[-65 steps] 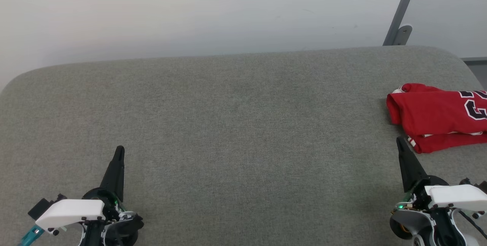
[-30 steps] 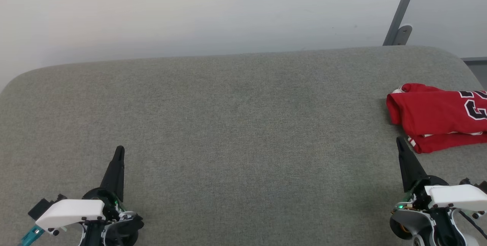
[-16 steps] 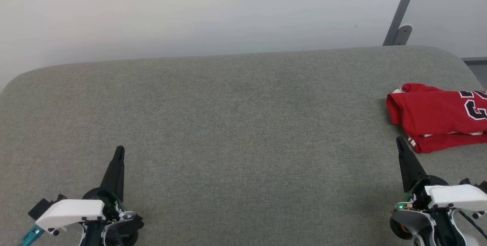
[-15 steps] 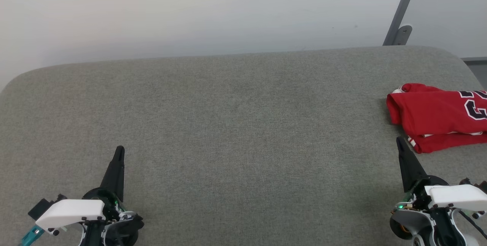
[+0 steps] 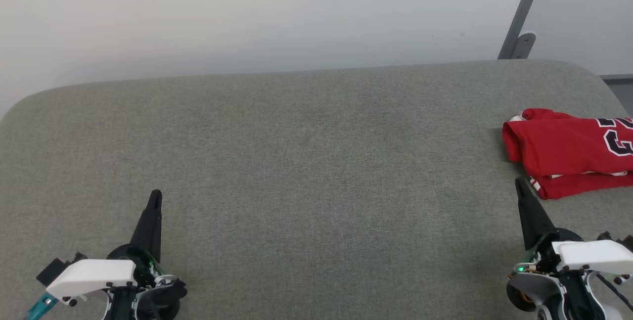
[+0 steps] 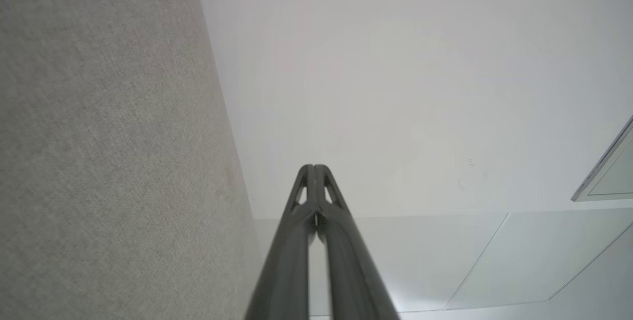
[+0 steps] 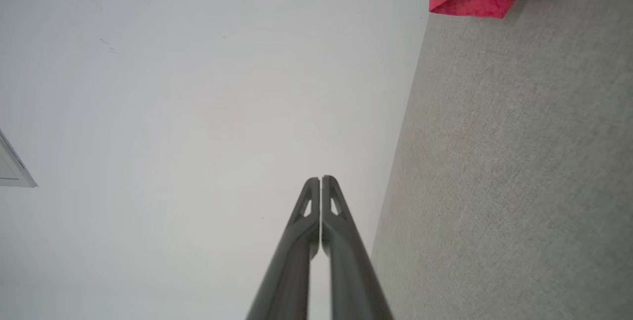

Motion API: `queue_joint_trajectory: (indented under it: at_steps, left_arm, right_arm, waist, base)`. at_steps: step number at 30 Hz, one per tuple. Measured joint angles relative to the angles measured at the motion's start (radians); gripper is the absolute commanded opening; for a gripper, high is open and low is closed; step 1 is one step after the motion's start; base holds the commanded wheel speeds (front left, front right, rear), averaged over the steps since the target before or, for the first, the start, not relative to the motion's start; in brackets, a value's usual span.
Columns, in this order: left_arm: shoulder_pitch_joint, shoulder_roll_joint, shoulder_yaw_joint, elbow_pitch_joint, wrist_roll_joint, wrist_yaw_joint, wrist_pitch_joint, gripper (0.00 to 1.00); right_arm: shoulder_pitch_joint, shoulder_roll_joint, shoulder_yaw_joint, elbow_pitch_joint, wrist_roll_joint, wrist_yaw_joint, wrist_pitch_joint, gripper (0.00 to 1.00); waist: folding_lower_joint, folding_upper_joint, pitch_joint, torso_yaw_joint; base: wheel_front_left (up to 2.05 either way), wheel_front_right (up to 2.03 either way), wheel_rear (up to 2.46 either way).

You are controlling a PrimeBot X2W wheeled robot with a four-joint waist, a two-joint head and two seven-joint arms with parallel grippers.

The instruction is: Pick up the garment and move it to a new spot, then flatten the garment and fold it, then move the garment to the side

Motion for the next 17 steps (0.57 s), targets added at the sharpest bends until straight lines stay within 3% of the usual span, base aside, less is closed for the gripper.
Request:
queue_joint_trajectory:
  at_steps: [17]
  left_arm:
    - [0.0, 0.0, 0.0, 0.0, 0.0, 0.0, 0.0, 0.0]
  right_arm:
    - [0.0, 0.0, 0.0, 0.0, 0.0, 0.0, 0.0, 0.0]
  waist:
    - [0.0, -0.0001, 0.0, 0.0]
  base:
    - [0.0, 0.0, 0.0]
